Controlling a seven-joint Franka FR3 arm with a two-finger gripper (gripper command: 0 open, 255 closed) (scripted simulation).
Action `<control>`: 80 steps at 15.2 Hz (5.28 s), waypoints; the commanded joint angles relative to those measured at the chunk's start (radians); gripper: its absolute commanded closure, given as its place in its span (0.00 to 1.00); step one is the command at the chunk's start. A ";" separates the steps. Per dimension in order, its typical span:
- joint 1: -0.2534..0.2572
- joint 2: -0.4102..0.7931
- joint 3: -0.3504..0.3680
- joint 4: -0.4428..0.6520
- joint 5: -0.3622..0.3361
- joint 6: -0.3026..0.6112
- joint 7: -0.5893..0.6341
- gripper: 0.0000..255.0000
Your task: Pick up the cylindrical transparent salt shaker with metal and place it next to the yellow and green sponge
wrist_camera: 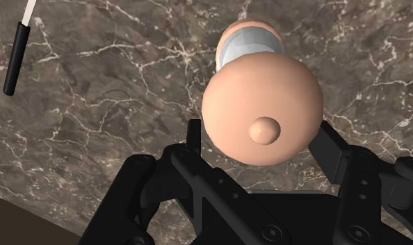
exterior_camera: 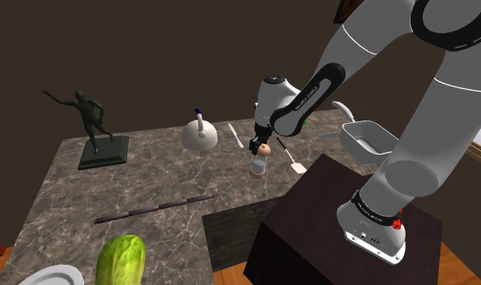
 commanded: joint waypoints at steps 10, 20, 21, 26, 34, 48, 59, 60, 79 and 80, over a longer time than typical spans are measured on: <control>-0.007 -0.060 0.016 -0.004 0.046 -0.054 -0.038 1.00; -0.005 -0.200 0.031 0.005 0.134 -0.197 -0.112 1.00; -0.004 -0.212 0.031 0.007 0.141 -0.211 -0.117 1.00; 0.001 -0.272 0.030 0.023 0.169 -0.286 -0.142 1.00; 0.008 -0.355 0.026 0.062 0.199 -0.405 -0.171 1.00; 0.016 -0.459 0.018 0.164 0.226 -0.610 -0.204 1.00; -0.015 -0.481 -0.037 0.246 0.218 -0.707 -0.289 1.00; -0.025 -0.475 -0.054 0.251 0.213 -0.704 -0.313 1.00; -0.208 -0.174 -0.328 0.570 0.224 -0.690 -0.773 1.00; -0.218 -0.150 -0.339 0.598 0.232 -0.694 -0.797 1.00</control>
